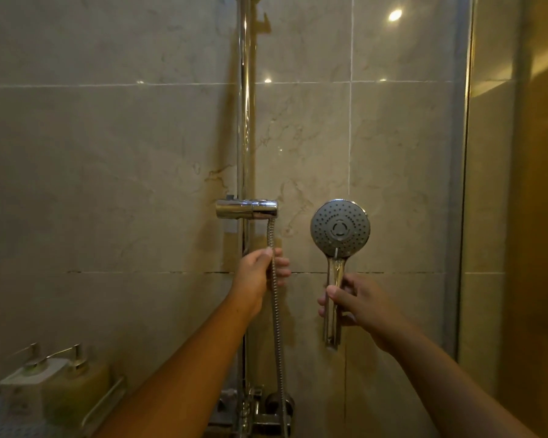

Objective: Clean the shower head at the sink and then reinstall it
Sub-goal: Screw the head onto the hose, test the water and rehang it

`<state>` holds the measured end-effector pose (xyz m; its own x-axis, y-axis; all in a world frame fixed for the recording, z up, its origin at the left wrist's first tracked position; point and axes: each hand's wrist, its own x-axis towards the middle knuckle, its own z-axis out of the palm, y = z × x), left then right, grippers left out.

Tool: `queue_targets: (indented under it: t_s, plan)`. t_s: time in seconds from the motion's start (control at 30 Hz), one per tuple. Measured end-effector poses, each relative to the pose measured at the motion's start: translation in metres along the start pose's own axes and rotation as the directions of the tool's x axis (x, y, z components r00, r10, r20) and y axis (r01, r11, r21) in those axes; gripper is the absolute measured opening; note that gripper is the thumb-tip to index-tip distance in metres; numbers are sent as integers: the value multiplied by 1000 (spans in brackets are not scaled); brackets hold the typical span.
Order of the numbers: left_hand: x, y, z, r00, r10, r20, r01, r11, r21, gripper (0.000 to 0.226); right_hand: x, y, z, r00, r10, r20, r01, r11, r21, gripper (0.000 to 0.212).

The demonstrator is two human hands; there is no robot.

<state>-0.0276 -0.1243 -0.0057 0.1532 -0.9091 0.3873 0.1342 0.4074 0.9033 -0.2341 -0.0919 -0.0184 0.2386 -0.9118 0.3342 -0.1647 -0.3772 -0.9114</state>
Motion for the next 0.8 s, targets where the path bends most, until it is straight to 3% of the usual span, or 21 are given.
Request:
queue_targets:
  t_s: [0.1,0.37,0.8]
  plan:
    - [5,5,-1,1000,15,19,-12,993,-119,28,1,0,-2,1000,4,-7,-4,1000,-4,13]
    - [18,13,11,998,69,2,-68,990,-120,24,4,-8,-7,999,-34,-31,33,999,-40,13]
    - [15,39,47,965,18,261,8,995,-96,27,8,-20,-23,996,-45,-82,47,998,31,16]
